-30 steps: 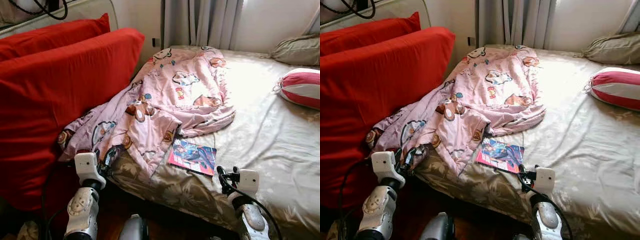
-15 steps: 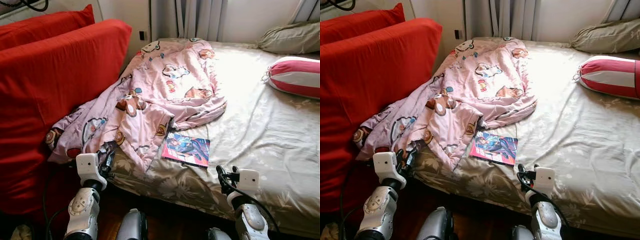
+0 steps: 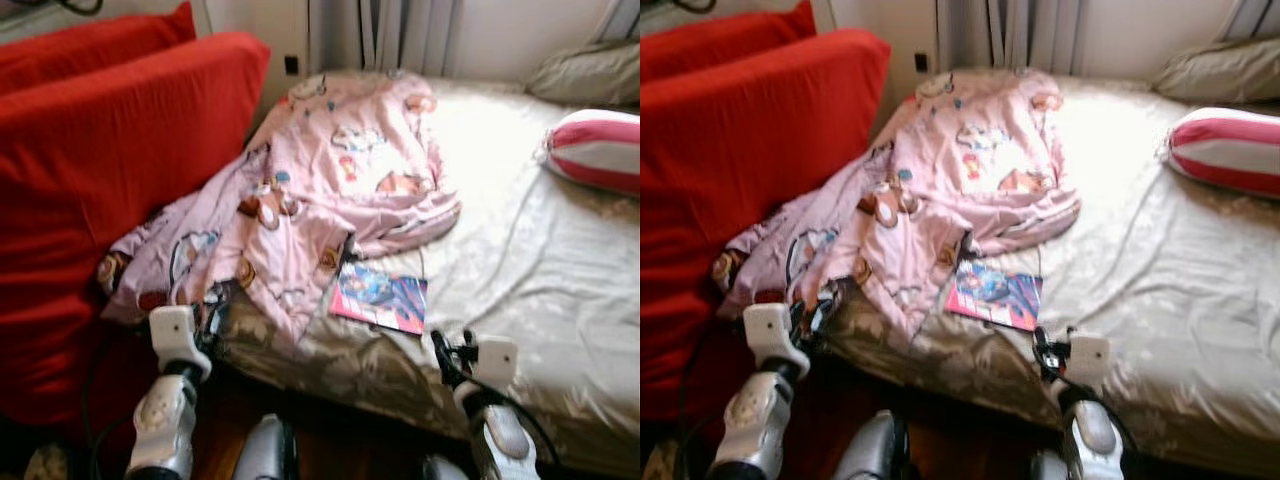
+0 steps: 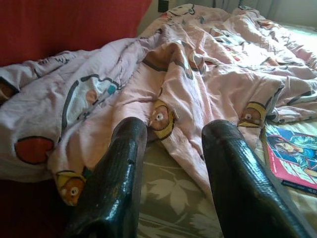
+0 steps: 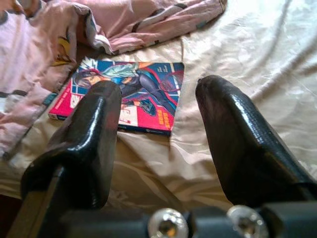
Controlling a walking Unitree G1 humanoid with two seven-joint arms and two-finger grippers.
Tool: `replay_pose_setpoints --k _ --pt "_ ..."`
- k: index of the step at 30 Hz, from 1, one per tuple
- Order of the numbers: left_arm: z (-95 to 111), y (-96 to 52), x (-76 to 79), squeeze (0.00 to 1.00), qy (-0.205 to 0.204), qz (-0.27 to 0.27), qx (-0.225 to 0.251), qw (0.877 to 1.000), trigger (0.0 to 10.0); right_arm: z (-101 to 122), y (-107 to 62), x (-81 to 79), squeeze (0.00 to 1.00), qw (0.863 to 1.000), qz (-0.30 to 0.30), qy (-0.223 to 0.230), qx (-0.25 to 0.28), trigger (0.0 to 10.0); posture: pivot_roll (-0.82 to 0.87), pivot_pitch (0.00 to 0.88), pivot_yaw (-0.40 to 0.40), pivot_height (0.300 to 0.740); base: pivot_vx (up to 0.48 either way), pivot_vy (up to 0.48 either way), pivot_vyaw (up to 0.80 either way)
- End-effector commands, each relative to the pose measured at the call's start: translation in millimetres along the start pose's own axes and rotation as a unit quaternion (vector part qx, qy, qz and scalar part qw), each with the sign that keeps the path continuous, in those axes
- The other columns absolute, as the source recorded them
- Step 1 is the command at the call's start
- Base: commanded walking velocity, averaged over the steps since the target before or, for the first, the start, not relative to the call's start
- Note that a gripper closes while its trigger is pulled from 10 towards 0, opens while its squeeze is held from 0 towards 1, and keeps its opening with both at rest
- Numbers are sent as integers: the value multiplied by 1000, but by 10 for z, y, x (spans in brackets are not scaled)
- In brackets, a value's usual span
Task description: Clean up the room
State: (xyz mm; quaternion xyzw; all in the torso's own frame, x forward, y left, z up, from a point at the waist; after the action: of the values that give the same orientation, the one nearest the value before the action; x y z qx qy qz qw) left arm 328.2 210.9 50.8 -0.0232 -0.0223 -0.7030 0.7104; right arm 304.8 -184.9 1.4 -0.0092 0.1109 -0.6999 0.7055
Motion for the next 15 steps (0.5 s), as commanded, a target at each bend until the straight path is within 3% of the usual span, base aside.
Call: replay_pose_setpoints --k 1,5,11,15 --pt "-5 -15 -13 0 0 2 -2 1000 10000 17 -2 6 0 1000 1 2 5 10000 49 79 43 618 0 0 0" --pt "-4 -14 -13 0 -1 2 -2 1000 10000 9 -5 -7 0 1000 4 -1 3 10000 47 80 44 618 0 0 0" --pt "-3 -13 -10 0 -2 1 -2 1000 10000 -3 -10 -18 0 1000 6 -2 2 10000 46 79 45 618 0 0 623" --pt "5 -6 -8 0 -2 1 -1 1000 10000 -15 -13 -33 0 1000 10 -4 -1 10000 48 74 43 618 250 0 800"
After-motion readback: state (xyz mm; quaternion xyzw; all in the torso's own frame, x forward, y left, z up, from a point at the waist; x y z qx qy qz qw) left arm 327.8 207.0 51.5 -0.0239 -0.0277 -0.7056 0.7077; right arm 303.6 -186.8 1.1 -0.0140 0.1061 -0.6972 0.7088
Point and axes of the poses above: a point about 5 cm out from each wrist's last joint towards the gripper, its own y axis pointing out of the wrist towards the gripper, its own z axis along the axis of the wrist's last joint, x = y × z, the point moved 4 cm from there along y, pointing out of the wrist towards the gripper, and after that the axes turned 1 degree about y, right-handed, at the moved point
